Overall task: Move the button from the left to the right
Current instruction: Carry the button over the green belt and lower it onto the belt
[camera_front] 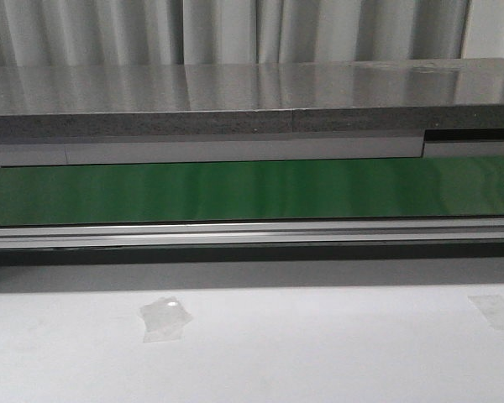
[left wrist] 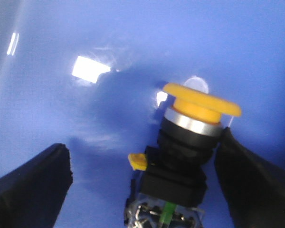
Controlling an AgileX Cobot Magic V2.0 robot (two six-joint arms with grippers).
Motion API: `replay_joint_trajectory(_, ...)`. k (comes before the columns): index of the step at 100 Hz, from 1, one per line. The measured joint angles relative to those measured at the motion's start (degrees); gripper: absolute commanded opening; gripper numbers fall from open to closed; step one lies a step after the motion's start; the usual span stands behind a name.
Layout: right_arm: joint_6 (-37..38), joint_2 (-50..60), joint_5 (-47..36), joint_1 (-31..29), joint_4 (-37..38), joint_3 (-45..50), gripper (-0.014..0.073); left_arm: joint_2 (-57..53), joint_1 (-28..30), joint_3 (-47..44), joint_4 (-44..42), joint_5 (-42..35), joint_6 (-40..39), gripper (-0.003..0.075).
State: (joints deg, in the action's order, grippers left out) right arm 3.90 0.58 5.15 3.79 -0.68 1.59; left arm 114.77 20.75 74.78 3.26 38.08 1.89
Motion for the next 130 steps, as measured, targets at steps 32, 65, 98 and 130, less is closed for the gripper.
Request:
replay_joint_trajectory(32,0.00,0.00,0.00,0.00,0.00,0.00,-0.0068,0.93,0.00,0.04,0.39,0.00,0.00,0.0321)
replay_joint_trajectory(65,0.00,0.00,0.00,0.00,0.00,0.00,-0.0068,0.20,0.00,0.04,0.58,0.00,0.00,0.0044)
replay_joint_trajectory(98,0.00,0.00,0.00,0.00,0.00,0.00,-0.0068,-10.33,0.00,0.04,1.11,0.00,1.25,0.0043)
replay_joint_trajectory(130,0.00,0.00,0.00,0.00,0.00,0.00,-0.0068,-16.45,-5.86,0.04,1.32,3.88,4.98,0.0043)
